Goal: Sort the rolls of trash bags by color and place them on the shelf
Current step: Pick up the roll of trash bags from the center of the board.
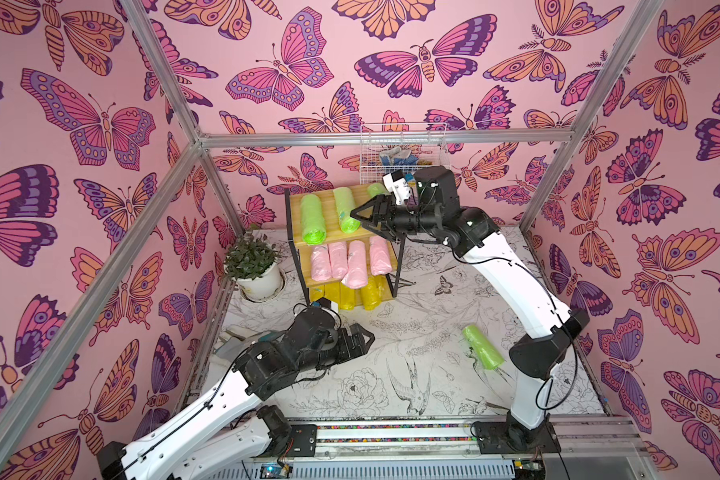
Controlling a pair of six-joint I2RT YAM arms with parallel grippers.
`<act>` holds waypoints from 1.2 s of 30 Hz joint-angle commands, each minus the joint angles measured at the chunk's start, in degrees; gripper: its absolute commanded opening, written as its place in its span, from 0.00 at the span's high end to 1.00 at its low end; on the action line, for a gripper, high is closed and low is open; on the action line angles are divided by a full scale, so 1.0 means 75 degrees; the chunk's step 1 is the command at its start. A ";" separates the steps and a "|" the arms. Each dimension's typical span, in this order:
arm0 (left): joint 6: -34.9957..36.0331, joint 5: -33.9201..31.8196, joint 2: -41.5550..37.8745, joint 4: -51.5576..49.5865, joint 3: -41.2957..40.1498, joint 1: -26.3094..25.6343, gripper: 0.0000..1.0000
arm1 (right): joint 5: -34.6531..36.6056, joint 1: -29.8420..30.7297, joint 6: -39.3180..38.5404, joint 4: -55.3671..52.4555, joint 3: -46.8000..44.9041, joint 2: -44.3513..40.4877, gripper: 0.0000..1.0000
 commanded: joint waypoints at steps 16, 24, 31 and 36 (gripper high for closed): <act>0.0128 -0.0163 -0.0198 -0.0118 -0.0126 0.0002 0.03 | 0.2726 -0.1444 -0.2674 -0.2691 -0.8037 -0.6389 0.24; 0.0211 0.0063 0.0106 0.0147 -0.0118 -0.0004 0.02 | 0.3309 -0.2742 -0.1808 -0.2978 -1.0417 -0.7628 0.16; 0.0200 0.0109 -0.0255 0.0198 -0.0329 0.0012 0.02 | 0.2656 -0.3905 -0.1692 -0.1179 -1.1500 -0.7218 0.13; 0.0115 -0.0012 -0.0683 0.0286 -0.0546 0.0012 0.00 | 0.3112 -0.4451 -0.1705 -0.0603 -1.1821 -0.6703 0.13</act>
